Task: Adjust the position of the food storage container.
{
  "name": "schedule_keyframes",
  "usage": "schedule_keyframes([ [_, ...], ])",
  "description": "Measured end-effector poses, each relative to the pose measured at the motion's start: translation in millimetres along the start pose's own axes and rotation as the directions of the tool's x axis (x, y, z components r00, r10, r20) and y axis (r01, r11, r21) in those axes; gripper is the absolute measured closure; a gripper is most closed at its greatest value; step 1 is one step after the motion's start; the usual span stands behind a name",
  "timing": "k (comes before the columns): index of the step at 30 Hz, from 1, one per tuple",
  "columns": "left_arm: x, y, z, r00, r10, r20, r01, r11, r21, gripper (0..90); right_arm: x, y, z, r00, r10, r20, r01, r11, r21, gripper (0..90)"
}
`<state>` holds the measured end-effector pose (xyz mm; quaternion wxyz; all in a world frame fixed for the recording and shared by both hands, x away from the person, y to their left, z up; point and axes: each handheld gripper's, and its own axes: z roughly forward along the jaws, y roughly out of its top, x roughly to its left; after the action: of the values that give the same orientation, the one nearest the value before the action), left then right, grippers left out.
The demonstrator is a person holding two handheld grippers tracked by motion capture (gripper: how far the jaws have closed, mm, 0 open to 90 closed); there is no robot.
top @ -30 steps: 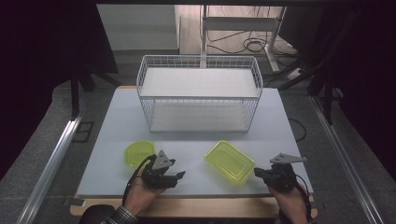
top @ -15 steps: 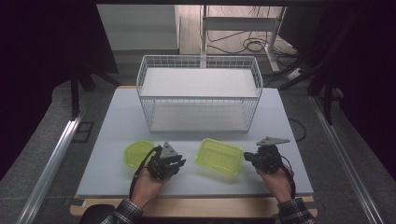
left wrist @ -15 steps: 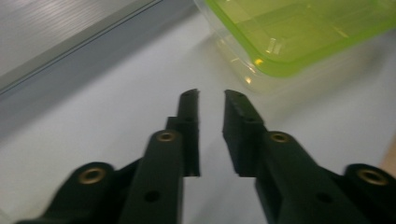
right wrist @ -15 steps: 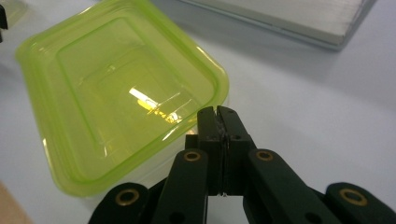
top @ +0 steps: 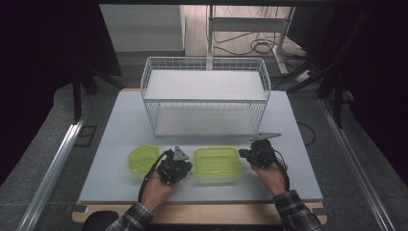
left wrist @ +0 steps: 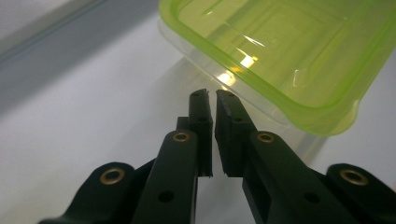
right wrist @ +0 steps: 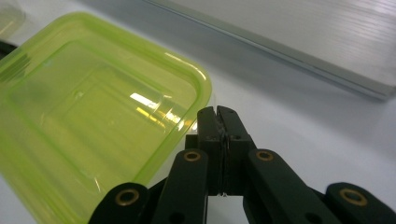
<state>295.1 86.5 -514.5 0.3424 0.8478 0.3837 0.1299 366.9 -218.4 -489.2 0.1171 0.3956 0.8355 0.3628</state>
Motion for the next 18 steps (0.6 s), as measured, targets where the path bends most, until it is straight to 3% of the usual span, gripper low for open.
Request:
schedule_keyframes([
  [4, -0.9, -6.2, -3.2, 0.9999, -0.01, 0.006, 0.01, 0.9999, 0.007, 82.3, 2.5, 5.2, 7.9, 0.9998, -0.015, -0.008, 0.015, 1.0, 0.0, 87.3],
  [8, 2.7, -12.5, -11.7, 0.9998, -0.022, -0.004, 0.022, 0.9998, -0.003, 77.2, 4.7, 2.6, 3.0, 0.9994, -0.034, 0.011, 0.034, 0.999, -0.011, 85.3],
  [11, 5.7, -23.7, -28.9, 0.9992, -0.036, 0.016, 0.037, 0.9959, -0.083, 63.7, 9.6, -4.3, -13.8, 0.9971, -0.073, 0.022, 0.074, 0.996, -0.05, 79.3],
  [12, 5.7, -23.7, -28.9, 0.9992, -0.036, 0.016, 0.037, 0.9959, -0.083, 58.5, 9.6, -4.3, -13.8, 0.9971, -0.073, 0.022, 0.074, 0.996, -0.05, 79.3],
  [13, 3.4, -27.5, -34.2, 0.9996, -0.021, 0.016, 0.023, 0.9925, -0.12, 53.4, 11.2, -7.3, -23.6, 0.9961, -0.086, 0.018, 0.087, 0.994, -0.073, 74.5],
  [14, 3.4, -27.5, -34.2, 0.9996, -0.021, 0.016, 0.023, 0.9925, -0.12, 47.9, 11.2, -7.3, -23.6, 0.9961, -0.086, 0.018, 0.087, 0.994, -0.073, 74.5],
  [15, 2.0, -28.9, -35.1, 0.9998, -0.018, 0.013, 0.02, 0.9912, -0.131, 47.9, 11.7, -8.4, -27.0, 0.9965, -0.083, 0.014, 0.084, 0.993, -0.083, 70.8],
  [18, -2.1, -34.2, -36.0, 1.0, -0.005, 0.007, 0.006, 0.9893, -0.146, 34.4, 11.8, -12.4, -33.8, 0.997, -0.077, -0.004, 0.077, 0.992, -0.096, 53.8],
])
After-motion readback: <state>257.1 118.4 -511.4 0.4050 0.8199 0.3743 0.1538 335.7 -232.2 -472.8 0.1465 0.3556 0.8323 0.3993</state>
